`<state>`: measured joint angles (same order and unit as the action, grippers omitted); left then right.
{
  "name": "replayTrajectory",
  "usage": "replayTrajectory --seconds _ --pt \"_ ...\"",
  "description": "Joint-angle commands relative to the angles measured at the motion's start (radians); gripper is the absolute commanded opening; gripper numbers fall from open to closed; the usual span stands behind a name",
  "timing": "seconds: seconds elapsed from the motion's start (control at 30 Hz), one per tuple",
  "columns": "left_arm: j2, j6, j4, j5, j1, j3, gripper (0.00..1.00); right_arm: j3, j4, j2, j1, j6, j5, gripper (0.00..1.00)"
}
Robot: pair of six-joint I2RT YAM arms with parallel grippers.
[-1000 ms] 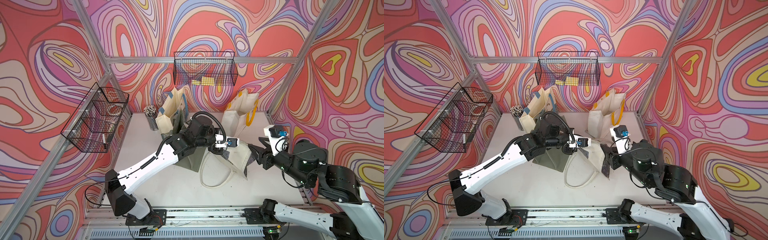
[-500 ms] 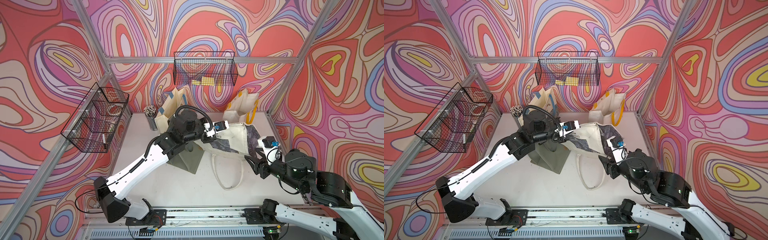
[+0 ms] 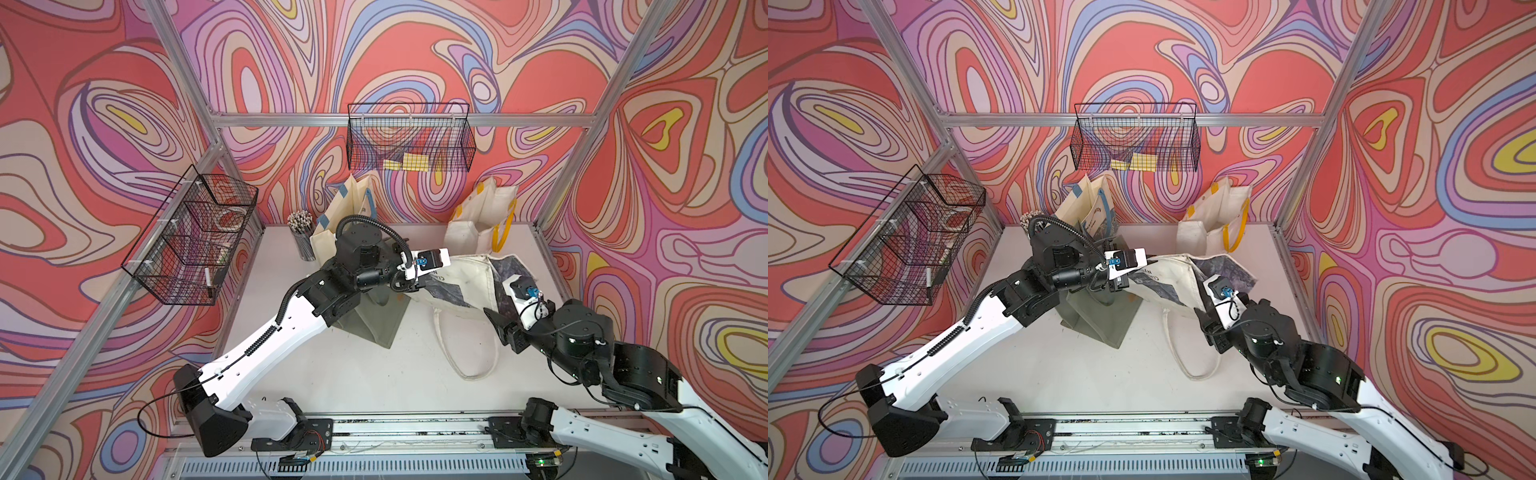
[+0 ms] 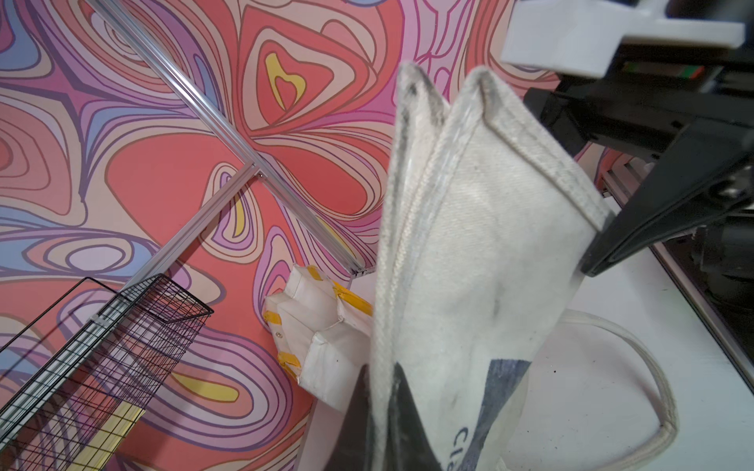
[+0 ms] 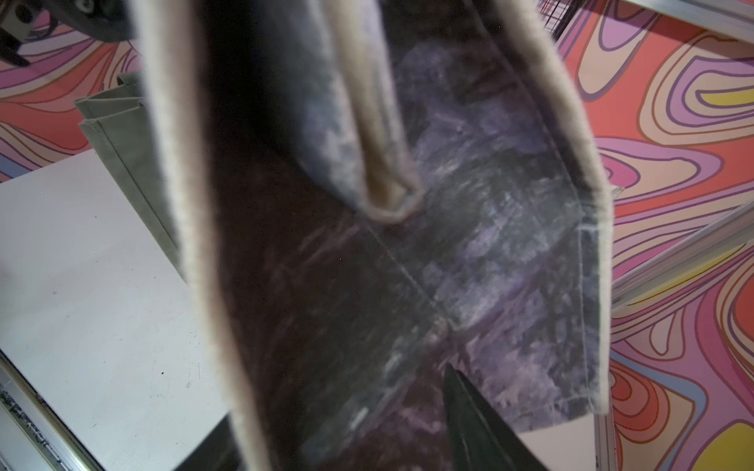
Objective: Put away the canvas bag
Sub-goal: Press the canvas bag.
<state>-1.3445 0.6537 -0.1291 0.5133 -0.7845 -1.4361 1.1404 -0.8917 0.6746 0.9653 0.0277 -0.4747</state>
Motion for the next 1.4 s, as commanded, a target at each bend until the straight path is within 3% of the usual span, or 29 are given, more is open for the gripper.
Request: replayTrajectory --seconds 0.0,0.3,0.47,0.7,1.03,1.37 --pt "0.033 -0.005 0.102 0.095 -0.001 -0.013 0.00 -0.056 0.080 -0.018 0.003 0.051 0.035 0.68" --pt "0.004 -0.067 0.116 0.174 -0.002 -0.052 0.00 -0.136 0.211 -0.020 0.003 0.067 0.174 0.55" --pt "-0.004 -0.041 0.080 0.174 -0.010 -0.052 0.00 -0.114 0.204 0.011 0.003 0.077 0.175 0.54" --pt "0.019 0.035 0.009 0.152 -0.009 -0.041 0.00 0.057 0.089 -0.030 0.003 0.067 0.058 0.69" --pt "0.019 0.075 -0.047 0.122 -0.010 -0.053 0.00 0.154 0.049 0.046 0.003 0.110 0.071 0.86" --pt "0.000 0.142 -0.092 0.168 -0.009 -0.087 0.00 0.100 0.085 0.045 0.003 0.193 0.133 0.89"
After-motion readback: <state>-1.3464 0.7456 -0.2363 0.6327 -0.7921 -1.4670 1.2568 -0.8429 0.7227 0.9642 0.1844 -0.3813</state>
